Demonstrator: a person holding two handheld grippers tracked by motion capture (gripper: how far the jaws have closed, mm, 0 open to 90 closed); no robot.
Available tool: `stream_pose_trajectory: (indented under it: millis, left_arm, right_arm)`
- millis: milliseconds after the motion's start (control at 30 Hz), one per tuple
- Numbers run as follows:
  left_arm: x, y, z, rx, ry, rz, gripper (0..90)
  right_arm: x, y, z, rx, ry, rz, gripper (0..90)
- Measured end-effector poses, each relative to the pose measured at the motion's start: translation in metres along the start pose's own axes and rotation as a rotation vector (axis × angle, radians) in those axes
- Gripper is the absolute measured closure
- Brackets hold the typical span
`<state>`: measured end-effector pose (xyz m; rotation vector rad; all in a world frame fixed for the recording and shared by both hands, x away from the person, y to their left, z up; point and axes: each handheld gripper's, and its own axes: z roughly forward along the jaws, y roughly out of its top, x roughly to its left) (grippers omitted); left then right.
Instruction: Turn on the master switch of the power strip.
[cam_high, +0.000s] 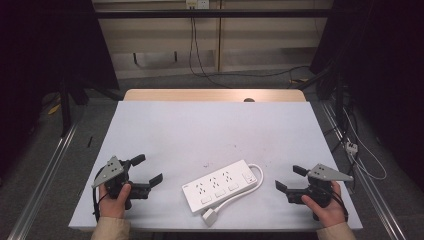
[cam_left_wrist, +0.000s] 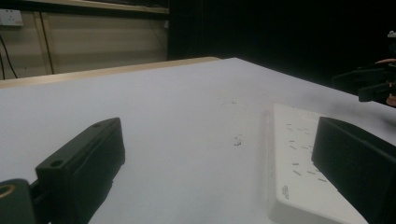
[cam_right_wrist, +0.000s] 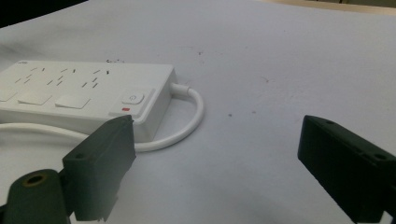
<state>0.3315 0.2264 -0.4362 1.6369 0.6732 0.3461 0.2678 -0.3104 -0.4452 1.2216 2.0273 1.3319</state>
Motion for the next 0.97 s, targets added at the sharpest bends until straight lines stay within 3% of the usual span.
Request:
stream_pose_trajectory:
  millis: [967]
  left_arm:
    - [0.0008,-0.0005,0.0007,0.005,0.001,-0.001,2.4]
  right_arm:
    - [-0.0032,-0.0011,-0.003,-0.004,-0.003,0.014,11.4]
